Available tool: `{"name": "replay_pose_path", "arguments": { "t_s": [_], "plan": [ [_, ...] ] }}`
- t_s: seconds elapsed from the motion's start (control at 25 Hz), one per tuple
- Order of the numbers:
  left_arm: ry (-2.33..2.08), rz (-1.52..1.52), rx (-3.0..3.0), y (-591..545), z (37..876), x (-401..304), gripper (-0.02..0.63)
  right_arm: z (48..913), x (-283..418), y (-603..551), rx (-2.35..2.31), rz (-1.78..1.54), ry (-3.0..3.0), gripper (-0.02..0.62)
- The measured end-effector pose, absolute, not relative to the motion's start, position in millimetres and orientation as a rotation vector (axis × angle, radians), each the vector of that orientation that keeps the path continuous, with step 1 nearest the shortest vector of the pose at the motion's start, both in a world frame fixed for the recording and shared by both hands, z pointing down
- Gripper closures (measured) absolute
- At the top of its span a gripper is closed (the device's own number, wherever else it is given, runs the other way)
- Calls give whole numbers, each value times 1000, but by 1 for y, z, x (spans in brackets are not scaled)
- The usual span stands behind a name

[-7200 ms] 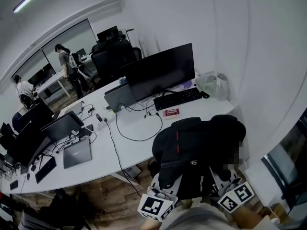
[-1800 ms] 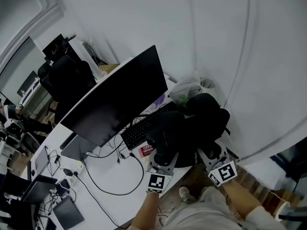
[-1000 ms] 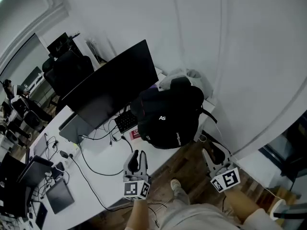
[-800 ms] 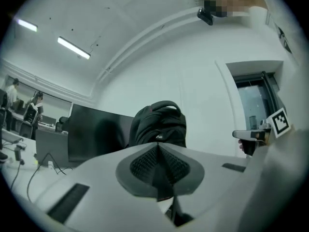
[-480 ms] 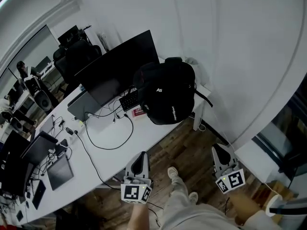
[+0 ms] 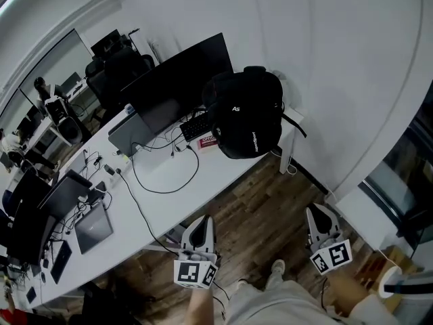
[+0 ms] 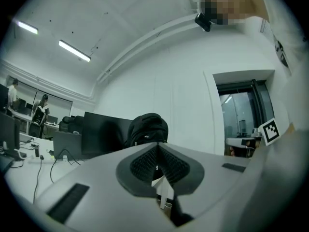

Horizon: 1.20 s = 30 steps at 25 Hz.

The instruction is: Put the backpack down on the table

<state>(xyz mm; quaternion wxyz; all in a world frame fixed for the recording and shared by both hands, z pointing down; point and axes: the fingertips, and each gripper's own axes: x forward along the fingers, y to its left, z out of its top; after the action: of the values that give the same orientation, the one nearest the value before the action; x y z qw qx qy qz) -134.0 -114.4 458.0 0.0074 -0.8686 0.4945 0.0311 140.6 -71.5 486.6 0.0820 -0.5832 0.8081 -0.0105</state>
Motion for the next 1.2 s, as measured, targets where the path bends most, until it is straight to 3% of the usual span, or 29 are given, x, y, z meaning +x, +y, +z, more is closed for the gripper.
{"name": "replay_pose_path", "arguments": {
  "t_s": [0.72, 1.2],
  "plan": [
    [1313, 80, -2907, 28, 485, -222, 598, 488, 29, 96, -1894, -162, 2262, 554],
    [1386, 110, -2901, 69, 475, -225, 598, 472, 22, 145, -1887, -164, 2254, 555]
  ]
}}
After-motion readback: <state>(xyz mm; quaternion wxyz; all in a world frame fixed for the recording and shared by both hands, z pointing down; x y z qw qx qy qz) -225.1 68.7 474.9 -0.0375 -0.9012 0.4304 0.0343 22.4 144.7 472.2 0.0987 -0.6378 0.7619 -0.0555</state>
